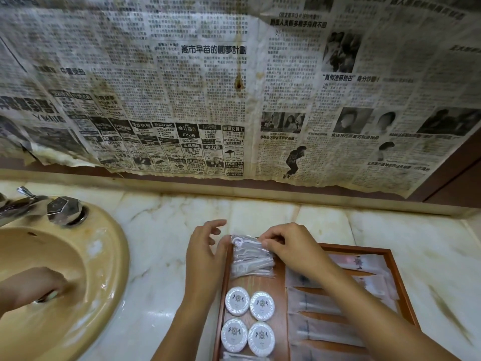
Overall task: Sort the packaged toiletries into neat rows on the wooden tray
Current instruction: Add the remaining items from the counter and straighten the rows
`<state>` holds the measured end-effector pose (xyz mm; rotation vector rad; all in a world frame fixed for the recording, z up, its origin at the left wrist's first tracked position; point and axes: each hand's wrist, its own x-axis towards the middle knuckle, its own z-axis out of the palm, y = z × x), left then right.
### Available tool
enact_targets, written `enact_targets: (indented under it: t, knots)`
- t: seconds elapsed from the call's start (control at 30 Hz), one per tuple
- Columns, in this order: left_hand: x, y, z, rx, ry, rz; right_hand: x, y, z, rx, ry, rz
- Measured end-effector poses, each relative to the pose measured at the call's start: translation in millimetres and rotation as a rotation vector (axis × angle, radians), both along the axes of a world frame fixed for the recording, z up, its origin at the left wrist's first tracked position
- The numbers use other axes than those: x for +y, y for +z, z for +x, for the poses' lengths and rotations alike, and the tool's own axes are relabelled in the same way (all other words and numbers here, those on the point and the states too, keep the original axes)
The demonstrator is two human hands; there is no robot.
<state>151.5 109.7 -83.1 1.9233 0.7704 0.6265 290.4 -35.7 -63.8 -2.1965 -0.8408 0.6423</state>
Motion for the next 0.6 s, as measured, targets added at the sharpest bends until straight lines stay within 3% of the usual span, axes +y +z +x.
enact_targets:
  t: [0.23,0.6]
  knots:
    - [-2,-24,-12,0.244,-0.334,0.433,-3,-6,-5,-0.039,0.033,-0.068]
    - [-8,-28,-14,0.373,-0.359,0.519,-10,-7,-14,-0.148,-0.159,-0.023]
